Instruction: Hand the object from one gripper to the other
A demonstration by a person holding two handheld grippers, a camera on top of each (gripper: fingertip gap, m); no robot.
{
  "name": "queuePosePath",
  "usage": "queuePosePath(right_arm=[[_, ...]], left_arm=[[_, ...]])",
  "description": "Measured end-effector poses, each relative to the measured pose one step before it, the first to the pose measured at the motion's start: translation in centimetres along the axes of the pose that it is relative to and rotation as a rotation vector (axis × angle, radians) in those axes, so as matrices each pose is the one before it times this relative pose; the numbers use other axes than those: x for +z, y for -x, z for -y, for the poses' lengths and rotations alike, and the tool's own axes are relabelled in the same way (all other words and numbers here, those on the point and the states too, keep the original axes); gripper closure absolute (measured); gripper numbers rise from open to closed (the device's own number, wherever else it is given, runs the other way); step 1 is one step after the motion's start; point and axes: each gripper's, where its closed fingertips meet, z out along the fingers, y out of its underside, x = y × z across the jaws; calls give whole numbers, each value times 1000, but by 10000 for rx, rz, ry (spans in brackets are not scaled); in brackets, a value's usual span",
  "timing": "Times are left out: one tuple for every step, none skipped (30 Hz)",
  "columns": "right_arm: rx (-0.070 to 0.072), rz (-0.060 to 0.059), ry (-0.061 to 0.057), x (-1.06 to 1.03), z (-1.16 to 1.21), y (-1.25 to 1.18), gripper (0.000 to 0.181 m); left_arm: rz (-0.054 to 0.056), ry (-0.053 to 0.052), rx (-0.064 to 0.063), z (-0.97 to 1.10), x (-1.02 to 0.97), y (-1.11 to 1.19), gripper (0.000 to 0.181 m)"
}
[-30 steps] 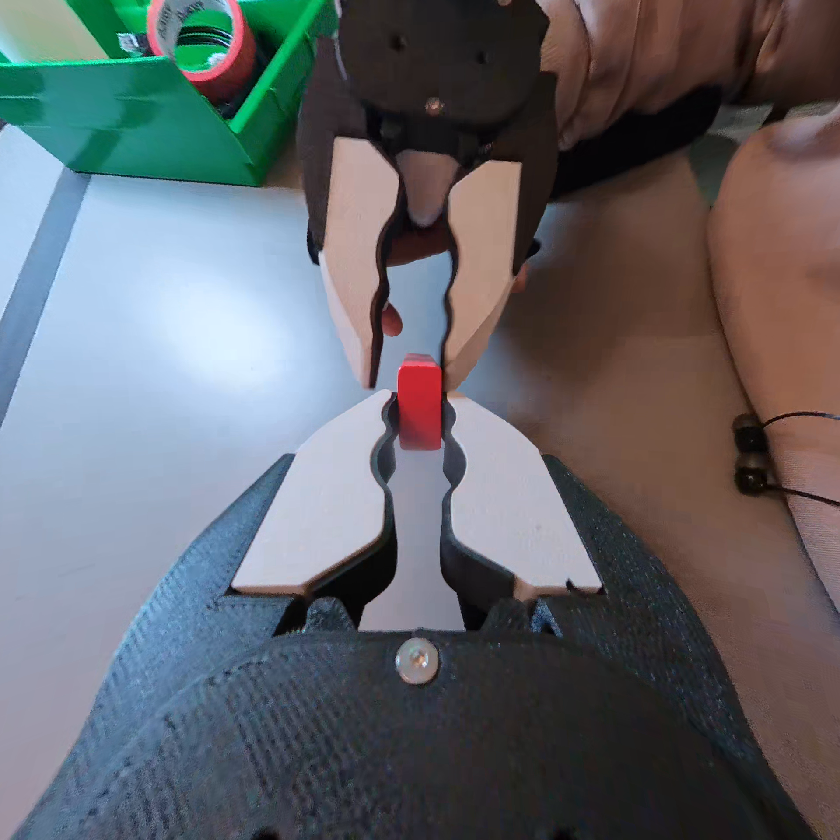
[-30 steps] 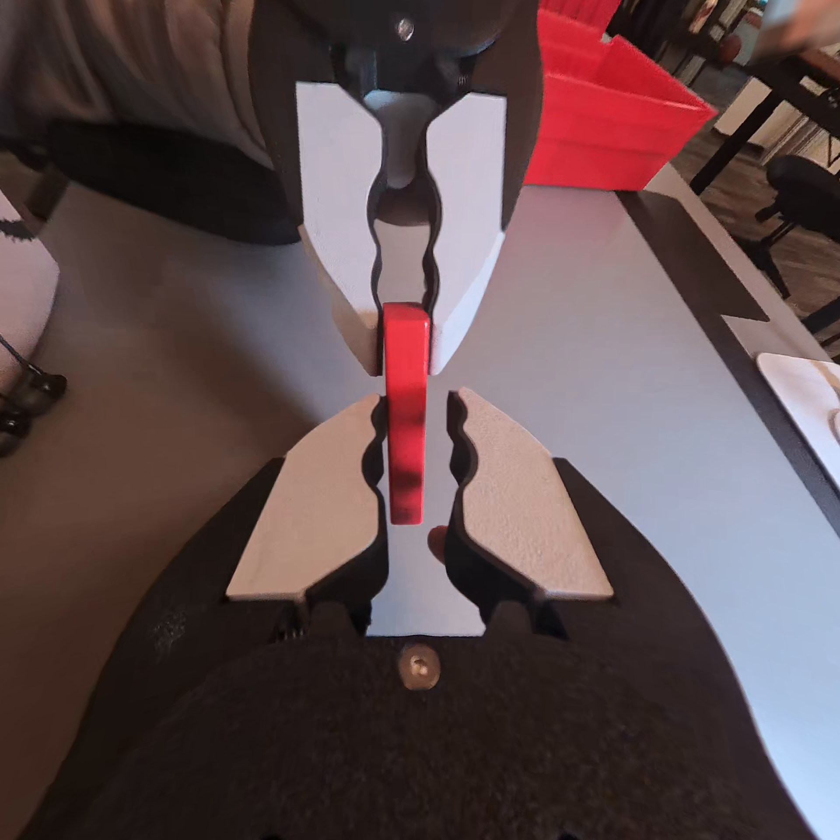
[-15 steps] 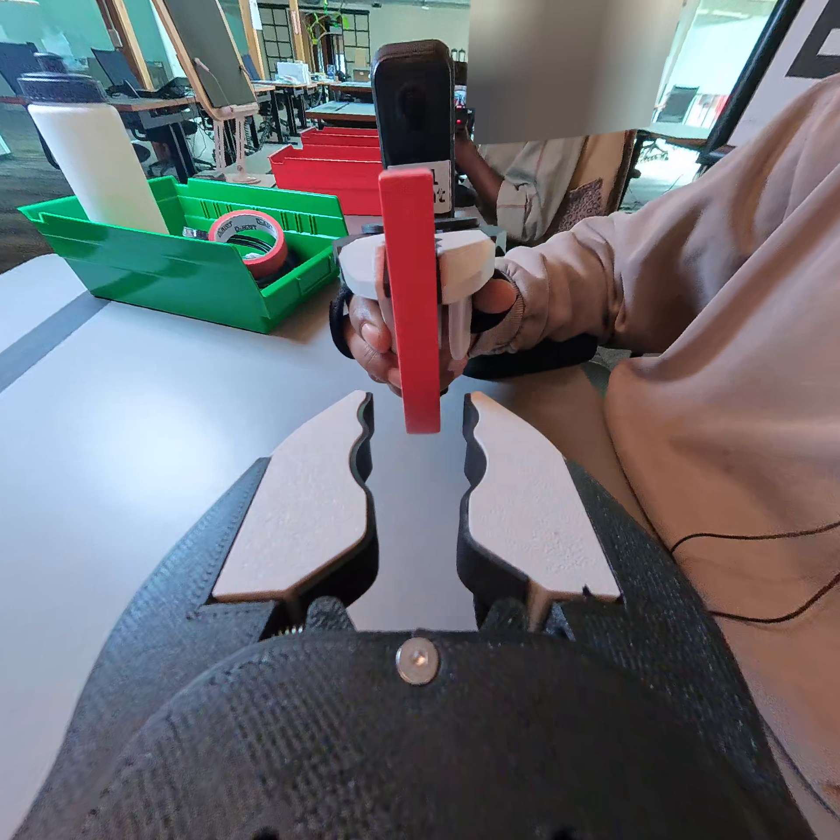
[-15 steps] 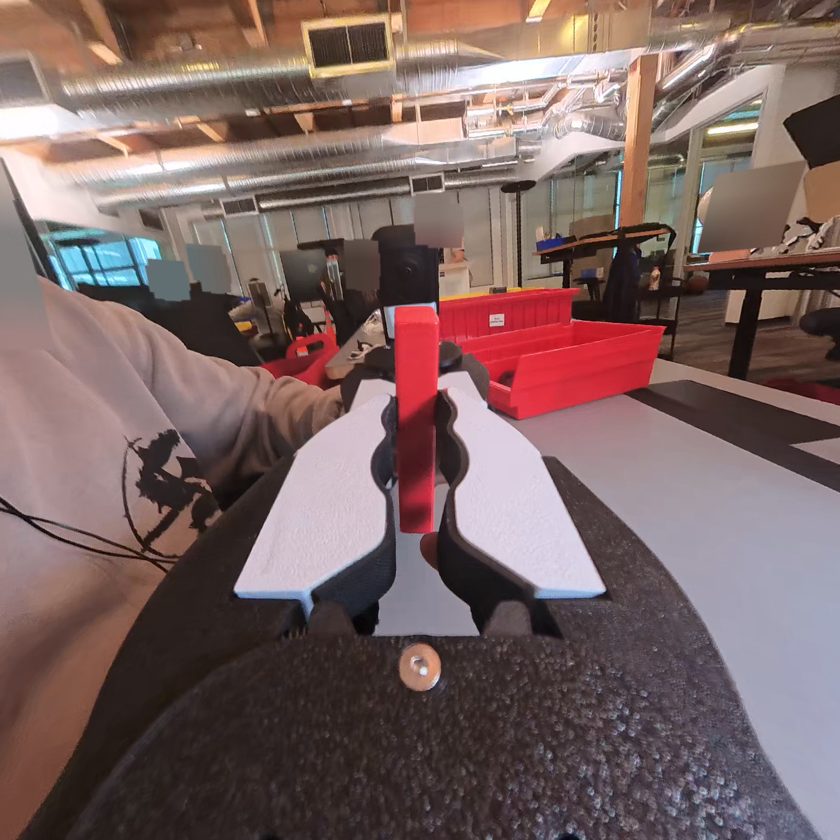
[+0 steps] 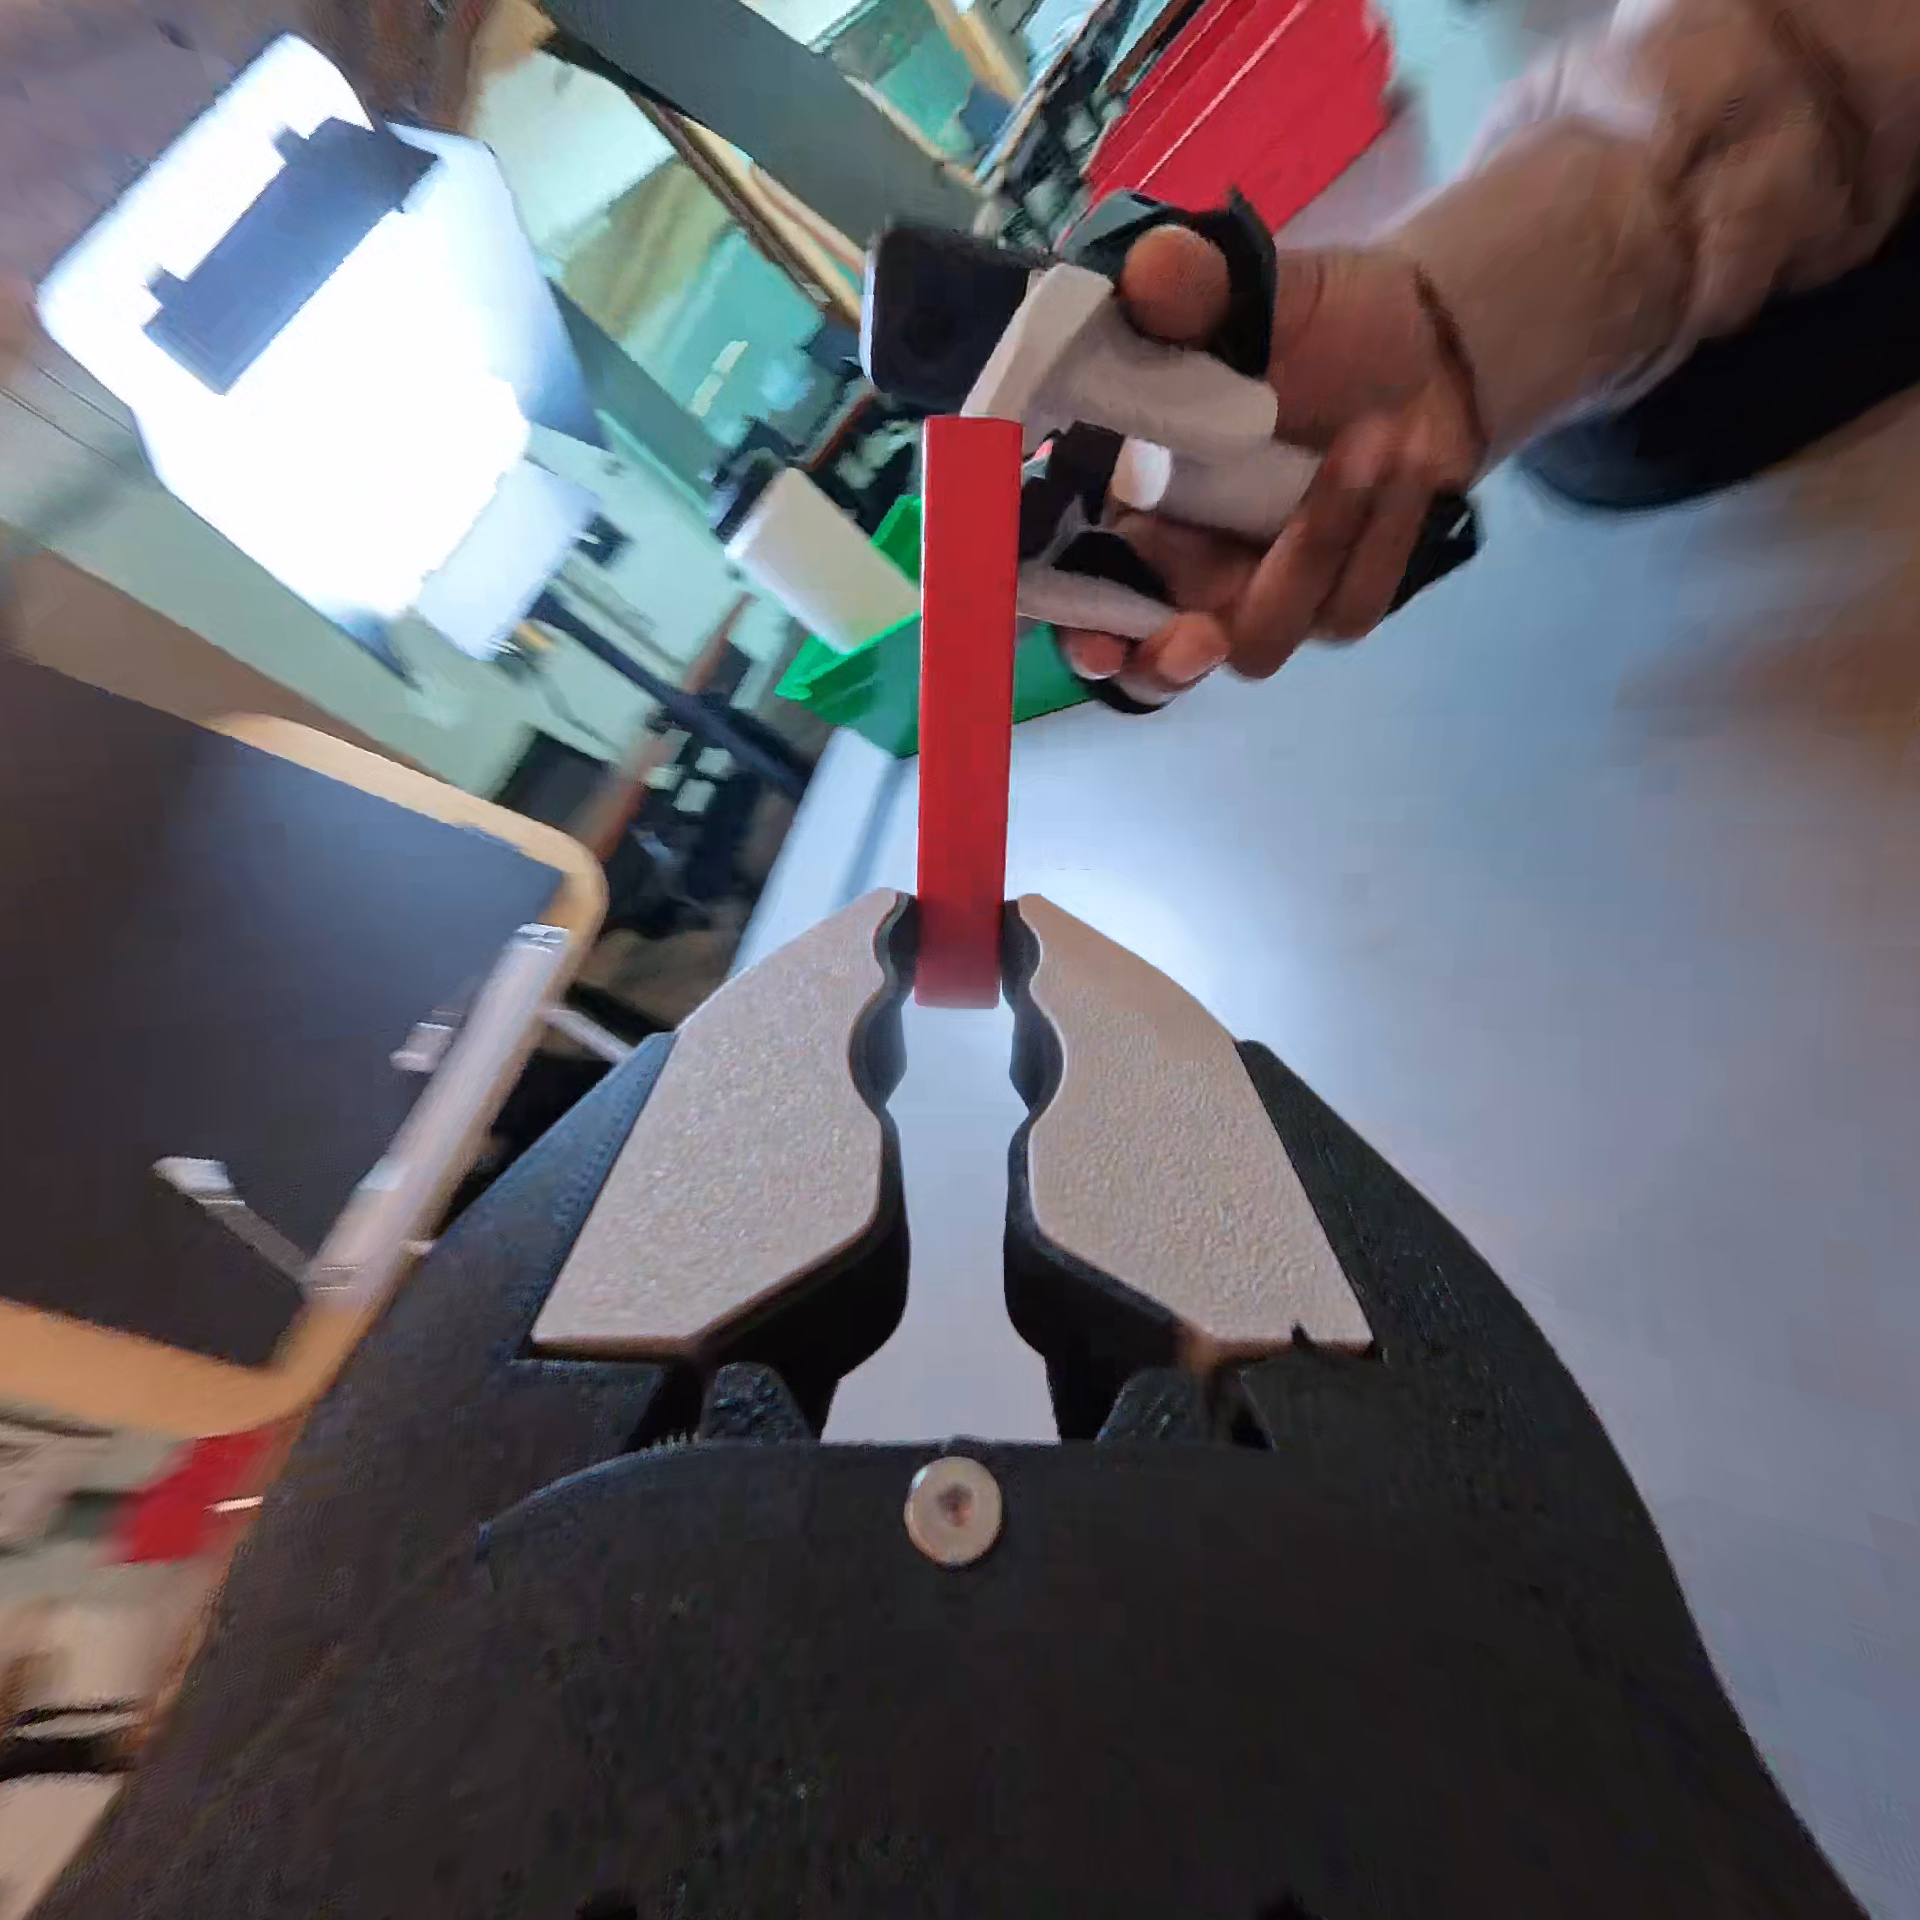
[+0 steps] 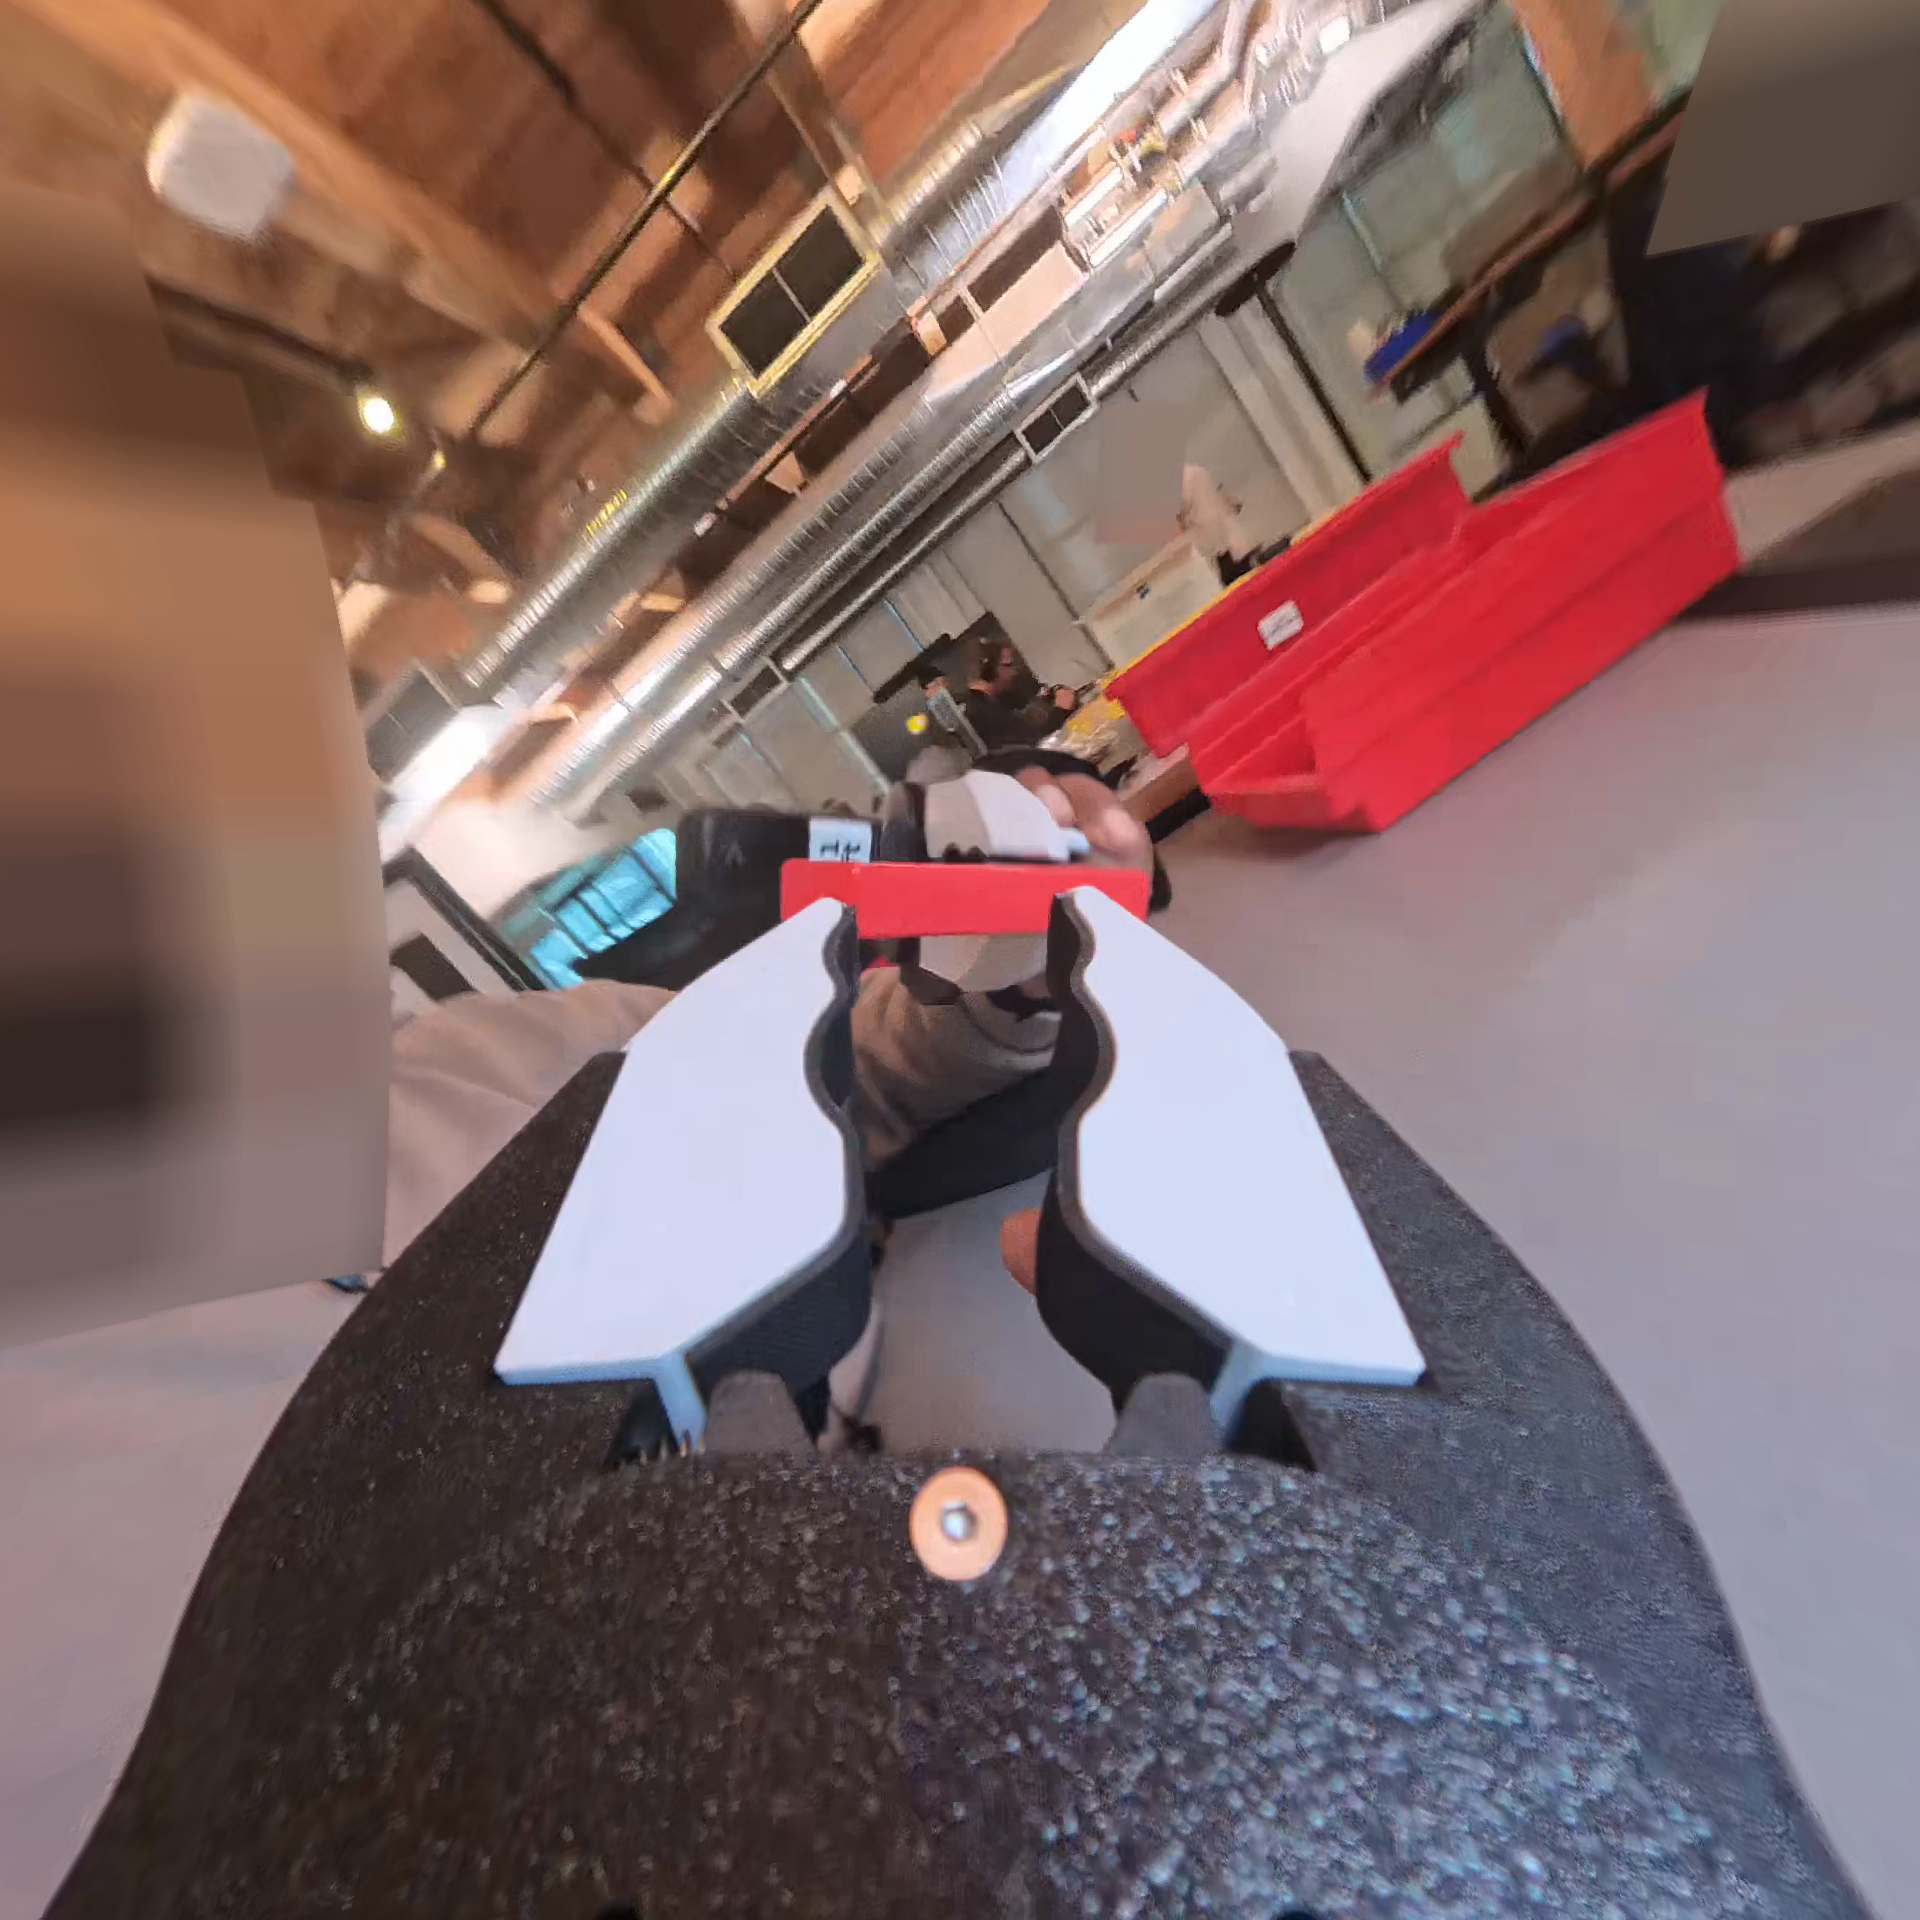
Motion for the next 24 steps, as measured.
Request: queuePosePath(right_arm=[[800, 19, 61, -278, -163, -664, 144], [524, -10, 62, -177, -214, -563, 141], [337, -35, 143, -11, -359, -415, 139], [267, 37, 297, 184, -556, -175, 137], [252, 61, 414, 359, -722, -22, 134], [237, -56, 521, 469, -903, -140, 131], [138, 35, 531, 557, -962, 24, 127], [139, 38, 445, 583, -900, 6, 126], [170, 161, 307, 565, -686, 168, 127], [170, 264, 192, 532, -526, 290, 134], [102, 242, 208, 514, -505, 270, 146], [43, 48, 271, 410, -571, -19, 148], [-189, -231, 232, 202, -402, -446, 150], [-287, -167, 78, -99, -126, -343, 152], [-181, -34, -94, -30, 163, -52, 154], [-165, -9, -196, -103, 385, 42, 156], [-266, -126, -151, -147, 367, -25, 158], [-361, -252, -103, -165, 263, -186, 158], [-309, -161, -128, -141, 256, -131, 157], [-144, -423, -123, -165, 222, -539, 159], [-460, -320, -121, -255, 167, -383, 161], [-199, -74, -162, -211, 256, -62, 162], [14, 118, -311, -196, 505, 226, 165], [-2, 213, -480, -190, 793, 439, 165]], left_arm=[[589, 152, 1281, -66, -141, 246, 166], [417, 108, 1240, 22, -91, -39, 166], [316, 76, 1150, 99, -48, -191, 165], [229, 54, 1007, 156, -5, -266, 166], [97, 11, 745, 199, 25, -337, 166], [23, -50, 433, 260, 20, -303, 166], [-23, -118, 231, 303, -16, -219, 166], [-20, -151, 204, 331, -63, -128, 166], [-27, -147, 229, 331, -77, -127, 166], [-94, -102, 173, 275, -48, -220, 166], [-134, -40, 74, 171, 14, -318, 166], [-112, -24, -40, 50, 23, -275, 166], [3, -86, -270, -13, -1, -4, 165], [-74, -143, -675, -68, 38, 96, 164], [-133, -149, -1126, -128, 79, 218, 160], [-209, -233, -1339, -42, 47, 272, 156], [-387, -355, -1428, 89, 52, 131, 154], [-535, -317, -1540, 71, 63, -2, 151], [-494, -292, -1483, 39, 57, -8, 147], [-475, -453, -1434, 222, 3, 7, 145], [-619, -696, -1661, 626, -171, -30, 143], [-730, -628, -1749, 666, -266, -20, 143], [-439, -582, -1500, 681, -359, 328, 142], [6, -536, -1079, 605, -402, 775, 140]])
